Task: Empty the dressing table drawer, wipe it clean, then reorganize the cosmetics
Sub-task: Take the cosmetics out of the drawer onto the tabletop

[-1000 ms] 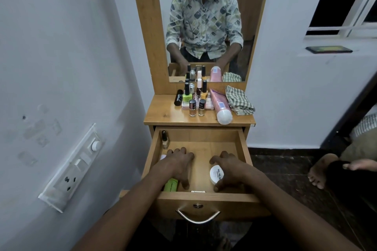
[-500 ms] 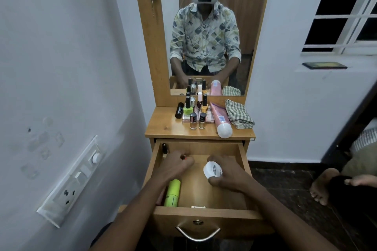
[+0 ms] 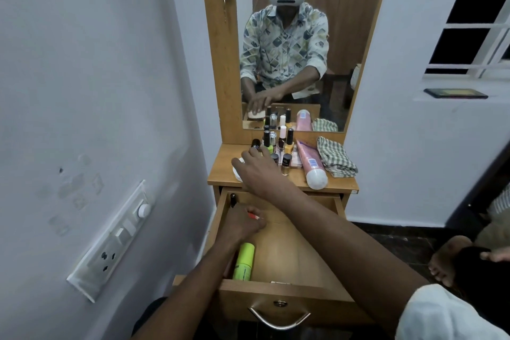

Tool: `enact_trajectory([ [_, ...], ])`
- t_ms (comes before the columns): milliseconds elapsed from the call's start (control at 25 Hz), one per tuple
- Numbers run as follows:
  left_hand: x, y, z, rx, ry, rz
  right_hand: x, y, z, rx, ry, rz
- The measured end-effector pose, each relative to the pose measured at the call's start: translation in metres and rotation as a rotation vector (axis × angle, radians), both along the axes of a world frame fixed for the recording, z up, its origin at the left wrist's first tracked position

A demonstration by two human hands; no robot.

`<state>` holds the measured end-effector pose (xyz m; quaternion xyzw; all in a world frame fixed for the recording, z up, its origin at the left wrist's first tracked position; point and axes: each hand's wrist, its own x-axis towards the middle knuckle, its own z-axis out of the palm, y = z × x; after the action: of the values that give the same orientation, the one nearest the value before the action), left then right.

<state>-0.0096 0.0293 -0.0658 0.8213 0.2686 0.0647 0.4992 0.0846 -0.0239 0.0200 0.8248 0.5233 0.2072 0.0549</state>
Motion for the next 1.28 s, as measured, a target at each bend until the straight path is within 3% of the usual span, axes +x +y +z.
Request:
enact_trajectory([
  [280,0.004,0.012,-0.001,-0.039,-0.011,0.074,0.012,0.006,-0.012,-0.084,0.023,-0.019],
  [480,-0.007,0.015,0.018,-0.119,-0.095,0.121,-0.002,-0.018,-0.022,0.226,0.256,0.118],
  [720,-0.009,0.062,0.083,0.143,-0.279,0.325,-0.001,-0.077,-0.072,0.490,0.397,0.111],
  [1040,0.088,0.089,0.097,0.476,0.004,0.090,0.004,-0.093,-0.091,0.460,0.431,0.052],
  [1280,0.113,0.080,0.099,0.511,0.044,-0.018,0.009,-0.094,-0.094,0.404,0.482,-0.006],
])
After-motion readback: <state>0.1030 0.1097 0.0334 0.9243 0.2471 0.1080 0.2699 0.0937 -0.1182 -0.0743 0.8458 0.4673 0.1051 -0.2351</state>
